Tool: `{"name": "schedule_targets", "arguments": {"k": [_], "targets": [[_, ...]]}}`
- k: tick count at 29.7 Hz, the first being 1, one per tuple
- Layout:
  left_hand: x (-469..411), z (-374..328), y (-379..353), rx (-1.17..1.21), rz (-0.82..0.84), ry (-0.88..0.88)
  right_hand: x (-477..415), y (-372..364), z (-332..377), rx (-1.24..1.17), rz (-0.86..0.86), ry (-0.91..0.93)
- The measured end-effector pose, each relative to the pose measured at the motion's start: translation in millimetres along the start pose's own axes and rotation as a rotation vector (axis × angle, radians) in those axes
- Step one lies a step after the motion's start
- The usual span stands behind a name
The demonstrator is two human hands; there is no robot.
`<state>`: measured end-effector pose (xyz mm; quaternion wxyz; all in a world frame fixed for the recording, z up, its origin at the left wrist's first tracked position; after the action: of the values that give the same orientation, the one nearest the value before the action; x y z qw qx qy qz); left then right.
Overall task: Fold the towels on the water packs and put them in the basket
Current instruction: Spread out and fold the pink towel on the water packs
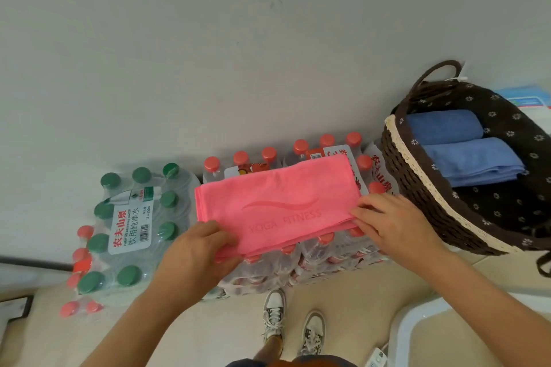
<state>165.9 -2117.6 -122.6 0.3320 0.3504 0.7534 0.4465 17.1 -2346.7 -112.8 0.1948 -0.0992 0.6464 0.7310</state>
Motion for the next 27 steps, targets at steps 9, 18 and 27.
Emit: {"name": "schedule_targets", "arguments": {"k": [9, 18, 27], "targets": [[7.9, -10.9, 6.1, -0.140, -0.045, -0.119, 11.5, 5.5, 8.8, 0.071, -0.083, 0.213], [7.9, 16.4, 14.9, 0.027, -0.083, 0.303, -7.2, -5.0, 5.3, 0.212, 0.206, -0.017], [-35.7, 97.2, 55.4, 0.290, -0.261, 0.770, -77.1, -32.3, 80.6, -0.103, 0.279, -0.236]]}}
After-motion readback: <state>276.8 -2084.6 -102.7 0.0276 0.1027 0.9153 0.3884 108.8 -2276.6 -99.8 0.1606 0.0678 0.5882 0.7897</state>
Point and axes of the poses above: each hand's wrist, its own x-axis away from the middle knuckle, its own y-axis out of the back of the hand, z = x × y, the point moved 10 cm from there along -x, towards the middle knuckle, and after that the axes turned 10 degrees about -z, right-handed, at the moved point
